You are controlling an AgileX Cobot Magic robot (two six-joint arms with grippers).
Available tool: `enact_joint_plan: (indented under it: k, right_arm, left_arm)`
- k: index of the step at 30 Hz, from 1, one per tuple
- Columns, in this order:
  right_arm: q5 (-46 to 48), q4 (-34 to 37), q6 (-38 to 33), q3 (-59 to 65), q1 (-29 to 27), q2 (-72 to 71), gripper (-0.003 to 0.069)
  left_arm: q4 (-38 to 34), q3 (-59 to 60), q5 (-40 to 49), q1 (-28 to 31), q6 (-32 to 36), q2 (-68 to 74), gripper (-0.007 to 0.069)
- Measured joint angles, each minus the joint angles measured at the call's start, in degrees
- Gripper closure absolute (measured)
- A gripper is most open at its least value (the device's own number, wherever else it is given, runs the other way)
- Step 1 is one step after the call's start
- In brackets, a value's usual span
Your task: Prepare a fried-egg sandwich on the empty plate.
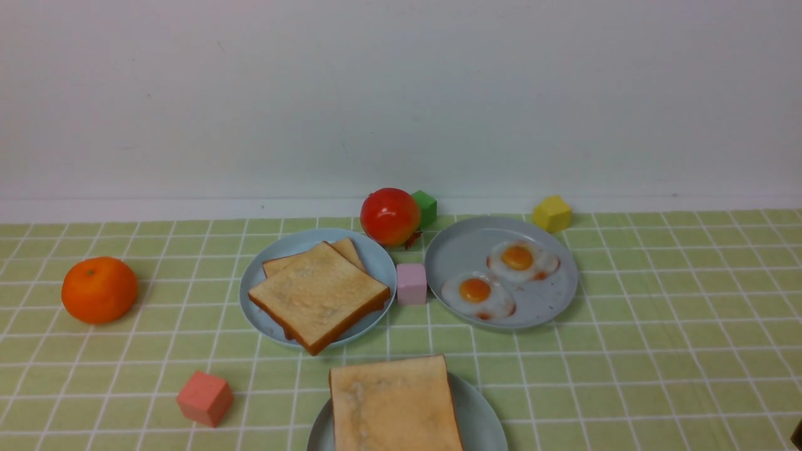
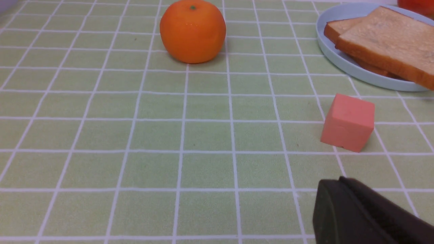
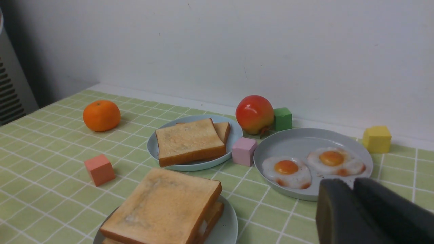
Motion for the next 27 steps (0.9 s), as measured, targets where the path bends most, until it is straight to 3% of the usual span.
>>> enact_joint_plan:
  k: [19,22,27]
  right_arm:
    - [0.0,-0.05,0.0,0.0,-0.28,0.0,0.0542]
    - [0.57,-0.46,0.0,0.0,-2.18,0.0,0.0539]
    - [6.76,-0.59,0.0,0.0,-12.96,-0.04,0.0532]
  left_arm:
    - [0.0,0.0,0.0,0.0,-0.05,0.0,0.0621]
    - [0.0,0.0,0.0,0.0,-0.05,0.0,0.062]
    - [0.0,0.0,0.0,0.0,-0.05,0.0,0.0616]
